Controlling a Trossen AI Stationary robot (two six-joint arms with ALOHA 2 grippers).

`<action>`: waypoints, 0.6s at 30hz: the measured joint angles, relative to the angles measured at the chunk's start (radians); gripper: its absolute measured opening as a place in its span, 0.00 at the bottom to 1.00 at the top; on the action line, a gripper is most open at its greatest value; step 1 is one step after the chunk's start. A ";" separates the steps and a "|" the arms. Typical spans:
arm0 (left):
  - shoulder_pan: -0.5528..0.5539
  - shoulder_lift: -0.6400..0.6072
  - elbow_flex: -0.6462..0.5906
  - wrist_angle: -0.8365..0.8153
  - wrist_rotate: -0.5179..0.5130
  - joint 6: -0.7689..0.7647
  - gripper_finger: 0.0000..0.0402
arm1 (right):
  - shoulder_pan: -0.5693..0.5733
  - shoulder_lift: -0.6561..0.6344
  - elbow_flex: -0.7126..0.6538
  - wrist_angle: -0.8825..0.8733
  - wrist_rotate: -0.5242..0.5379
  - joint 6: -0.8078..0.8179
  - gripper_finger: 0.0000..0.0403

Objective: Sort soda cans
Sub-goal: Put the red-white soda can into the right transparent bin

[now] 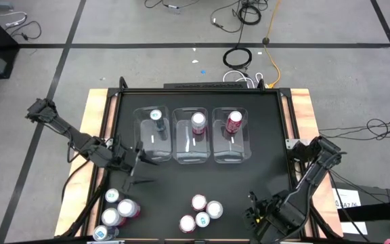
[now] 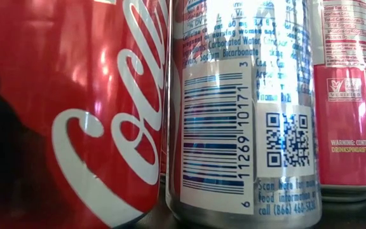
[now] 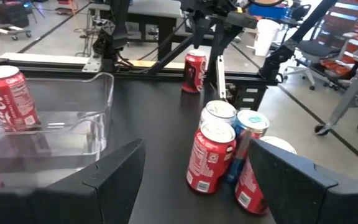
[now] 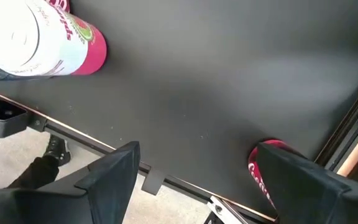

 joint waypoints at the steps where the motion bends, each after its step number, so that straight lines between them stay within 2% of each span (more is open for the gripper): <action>1: 0.000 0.000 0.000 0.000 0.003 -0.002 0.73 | 0.001 -0.001 0.000 0.000 0.000 0.000 0.78; 10: 0.000 0.000 0.000 -0.002 0.023 -0.050 0.73 | 0.053 -0.036 -0.119 0.001 -0.039 0.132 0.78; 18: 0.000 0.000 0.000 -0.005 0.022 -0.049 0.73 | 0.107 -0.181 -0.221 0.000 0.000 0.276 0.78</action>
